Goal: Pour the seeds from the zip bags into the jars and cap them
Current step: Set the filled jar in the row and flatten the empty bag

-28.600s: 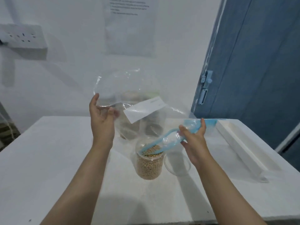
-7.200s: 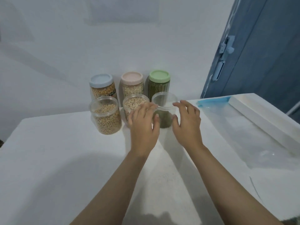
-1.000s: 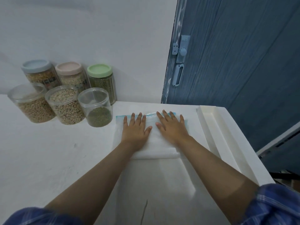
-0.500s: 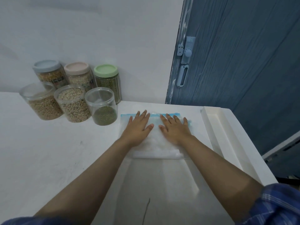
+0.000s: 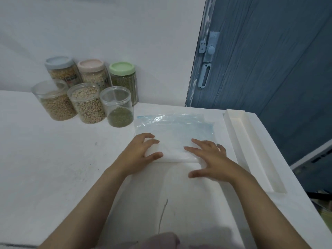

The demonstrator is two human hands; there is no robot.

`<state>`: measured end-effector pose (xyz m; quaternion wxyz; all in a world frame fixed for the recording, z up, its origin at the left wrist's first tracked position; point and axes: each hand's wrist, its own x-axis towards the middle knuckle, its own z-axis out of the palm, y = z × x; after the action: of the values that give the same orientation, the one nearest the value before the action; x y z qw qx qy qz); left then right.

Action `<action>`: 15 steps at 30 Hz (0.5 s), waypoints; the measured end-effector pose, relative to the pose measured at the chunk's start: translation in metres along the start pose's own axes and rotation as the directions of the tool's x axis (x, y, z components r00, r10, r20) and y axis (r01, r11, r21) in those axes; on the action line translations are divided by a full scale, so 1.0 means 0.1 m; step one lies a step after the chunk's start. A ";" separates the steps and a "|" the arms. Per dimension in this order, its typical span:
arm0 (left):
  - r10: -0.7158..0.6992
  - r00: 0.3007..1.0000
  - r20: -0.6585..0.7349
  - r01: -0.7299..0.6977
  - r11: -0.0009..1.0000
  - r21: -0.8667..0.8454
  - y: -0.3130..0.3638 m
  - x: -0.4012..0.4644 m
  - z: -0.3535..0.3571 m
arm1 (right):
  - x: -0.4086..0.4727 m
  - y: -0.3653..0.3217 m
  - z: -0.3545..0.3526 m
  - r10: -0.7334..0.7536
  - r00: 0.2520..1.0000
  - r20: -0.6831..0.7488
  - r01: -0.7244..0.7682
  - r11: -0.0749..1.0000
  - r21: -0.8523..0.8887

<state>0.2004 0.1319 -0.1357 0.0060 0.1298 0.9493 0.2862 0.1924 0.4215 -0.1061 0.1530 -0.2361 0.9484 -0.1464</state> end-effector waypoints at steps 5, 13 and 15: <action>0.005 0.996 0.085 -0.003 1.000 -0.021 -0.23 -0.11 -0.15 | 0.01 0.16 0.13 0.094 0.974 -0.207 -0.075 0.992 0.099; -0.173 0.958 -0.229 0.082 0.930 -0.359 -0.23 -0.03 -0.24 | 0.06 0.17 -0.08 0.158 0.874 -0.461 0.005 0.943 0.333; -0.194 0.938 -0.287 0.080 0.927 -0.367 -0.17 0.01 -0.26 | 0.08 0.12 -0.22 0.150 0.859 -0.489 0.045 0.930 0.365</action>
<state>0.1932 0.1038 -0.1231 -0.1040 0.0112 0.8785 0.4662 0.1727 0.4320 -0.0925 -0.0577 -0.1300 0.9173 -0.3719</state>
